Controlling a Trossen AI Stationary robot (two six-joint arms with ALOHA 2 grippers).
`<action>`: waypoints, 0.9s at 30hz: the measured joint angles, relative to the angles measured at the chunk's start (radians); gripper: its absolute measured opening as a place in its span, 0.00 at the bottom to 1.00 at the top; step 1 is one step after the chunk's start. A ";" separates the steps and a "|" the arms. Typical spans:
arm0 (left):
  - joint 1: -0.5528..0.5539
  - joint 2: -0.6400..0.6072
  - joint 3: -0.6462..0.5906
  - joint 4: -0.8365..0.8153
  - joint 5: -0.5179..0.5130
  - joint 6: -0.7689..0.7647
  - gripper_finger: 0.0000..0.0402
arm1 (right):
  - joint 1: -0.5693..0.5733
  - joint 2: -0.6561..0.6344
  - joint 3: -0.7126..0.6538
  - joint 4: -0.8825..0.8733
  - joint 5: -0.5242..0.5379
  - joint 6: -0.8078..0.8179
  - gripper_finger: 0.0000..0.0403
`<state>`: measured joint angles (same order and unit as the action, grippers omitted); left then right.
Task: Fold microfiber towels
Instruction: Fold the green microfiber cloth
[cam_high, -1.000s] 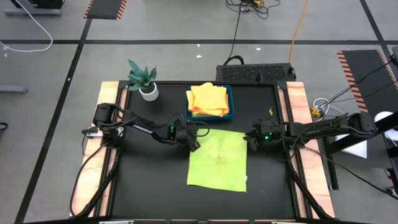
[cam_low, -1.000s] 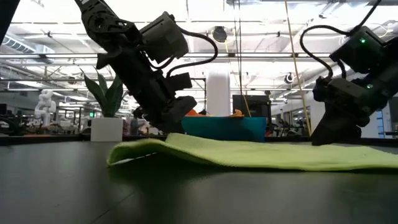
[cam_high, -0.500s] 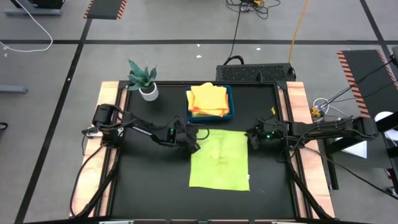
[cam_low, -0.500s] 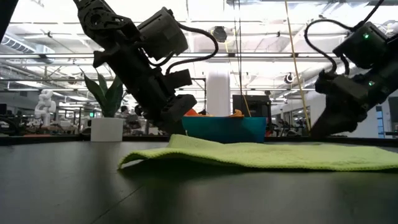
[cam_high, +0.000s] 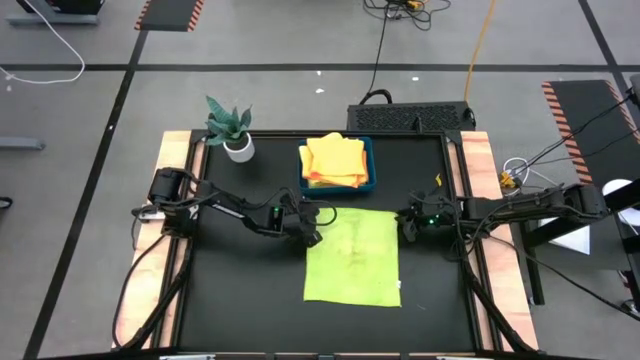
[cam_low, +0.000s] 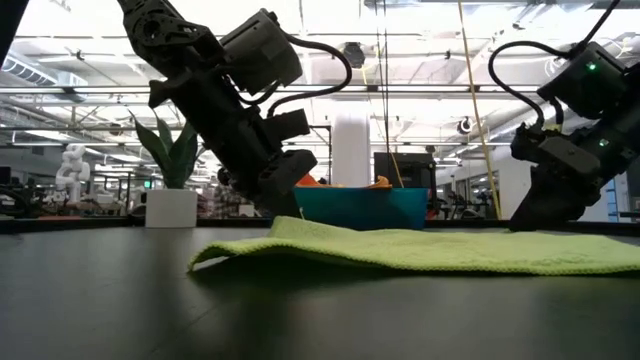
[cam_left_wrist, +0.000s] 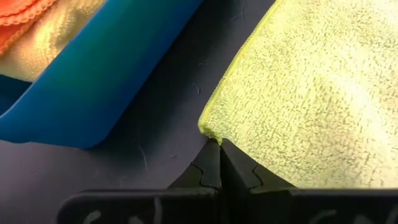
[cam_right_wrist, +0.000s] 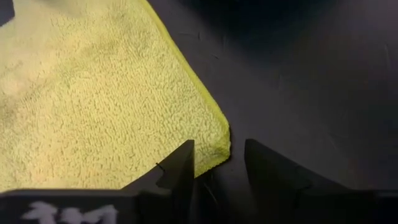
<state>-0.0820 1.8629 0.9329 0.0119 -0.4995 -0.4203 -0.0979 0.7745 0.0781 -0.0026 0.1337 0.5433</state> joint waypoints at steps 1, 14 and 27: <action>0.000 0.000 0.000 0.001 0.000 0.000 0.00 | 0.003 0.010 -0.008 0.015 0.005 0.006 0.32; 0.000 -0.001 0.000 0.012 0.000 0.006 0.00 | 0.004 0.044 -0.045 0.103 -0.002 0.015 0.24; -0.023 -0.047 0.000 0.014 -0.059 0.030 0.00 | 0.005 0.049 0.007 0.096 -0.021 -0.037 0.01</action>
<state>-0.1048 1.8158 0.9329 0.0255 -0.5585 -0.3905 -0.0929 0.8232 0.0850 0.0933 0.1130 0.5065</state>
